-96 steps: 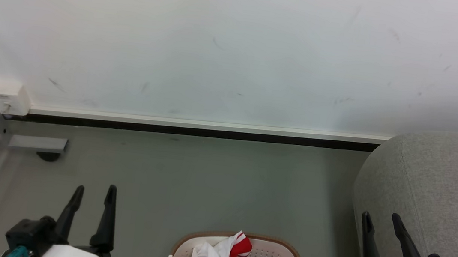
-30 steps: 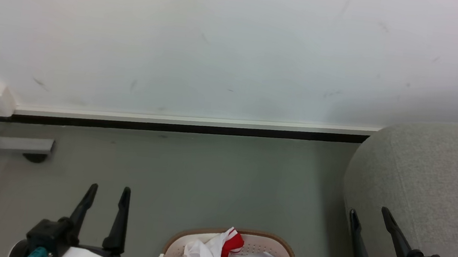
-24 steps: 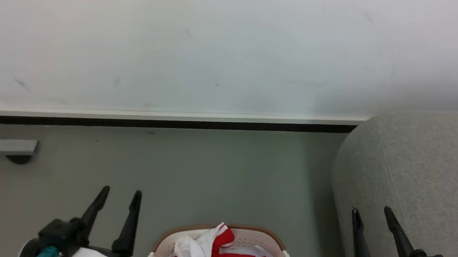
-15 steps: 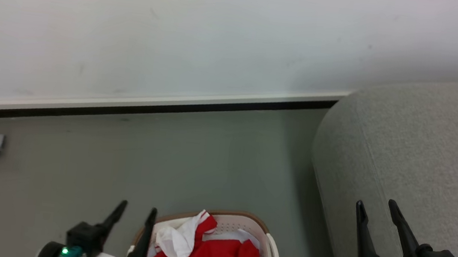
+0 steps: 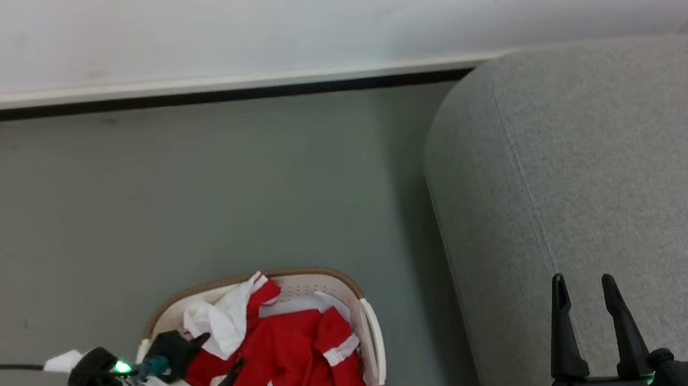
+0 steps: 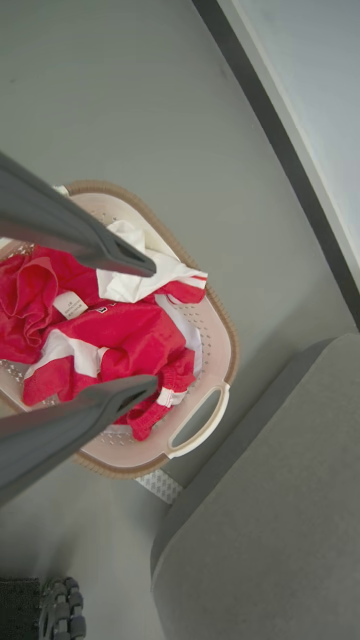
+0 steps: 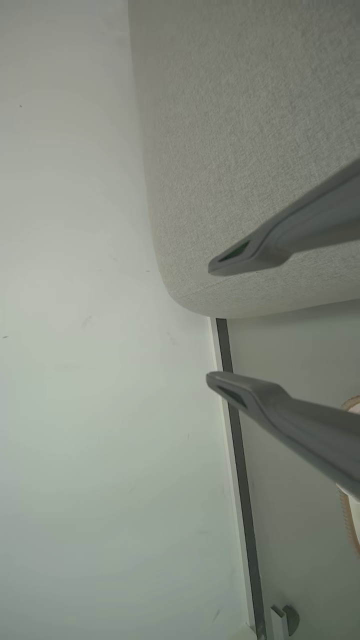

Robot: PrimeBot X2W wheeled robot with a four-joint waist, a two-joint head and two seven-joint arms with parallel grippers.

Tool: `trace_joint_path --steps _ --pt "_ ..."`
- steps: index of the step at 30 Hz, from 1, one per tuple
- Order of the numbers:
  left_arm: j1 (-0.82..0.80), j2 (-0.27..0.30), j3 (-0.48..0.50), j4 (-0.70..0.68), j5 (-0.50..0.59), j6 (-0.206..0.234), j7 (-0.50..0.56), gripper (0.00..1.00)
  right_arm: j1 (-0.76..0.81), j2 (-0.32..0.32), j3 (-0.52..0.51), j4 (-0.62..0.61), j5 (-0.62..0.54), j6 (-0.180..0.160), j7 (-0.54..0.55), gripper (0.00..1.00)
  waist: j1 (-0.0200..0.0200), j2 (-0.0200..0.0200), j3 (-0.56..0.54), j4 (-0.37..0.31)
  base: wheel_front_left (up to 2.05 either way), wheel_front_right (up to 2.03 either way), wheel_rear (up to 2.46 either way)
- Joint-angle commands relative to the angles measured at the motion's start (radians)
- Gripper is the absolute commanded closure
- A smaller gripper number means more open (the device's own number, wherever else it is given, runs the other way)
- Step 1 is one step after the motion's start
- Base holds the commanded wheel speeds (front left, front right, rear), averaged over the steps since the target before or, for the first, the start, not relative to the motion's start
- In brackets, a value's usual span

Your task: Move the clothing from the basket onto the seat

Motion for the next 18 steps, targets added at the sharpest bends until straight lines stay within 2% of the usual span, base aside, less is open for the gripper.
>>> trace_joint_path --steps 1,11,18 --pt "-0.022 0.013 -0.023 0.018 -0.010 0.001 0.003 0.00 -0.021 -0.001 0.004 -0.008 0.009 -0.002 -0.002 0.00 -0.0001 -0.0001 0.044 -0.032 0.00 0.00 0.00" --pt "-0.161 0.070 -0.342 0.188 -0.061 0.001 0.090 0.00 -0.047 -0.001 0.025 -0.046 0.058 -0.002 -0.002 0.00 -0.0001 -0.0001 0.181 -0.095 0.00 0.00 0.00" --pt "-0.246 0.083 -0.501 0.240 -0.150 0.001 0.170 0.00 -0.066 -0.001 0.048 -0.070 0.090 -0.002 -0.002 0.00 -0.0001 -0.0001 0.267 -0.130 0.00 0.00 0.00"
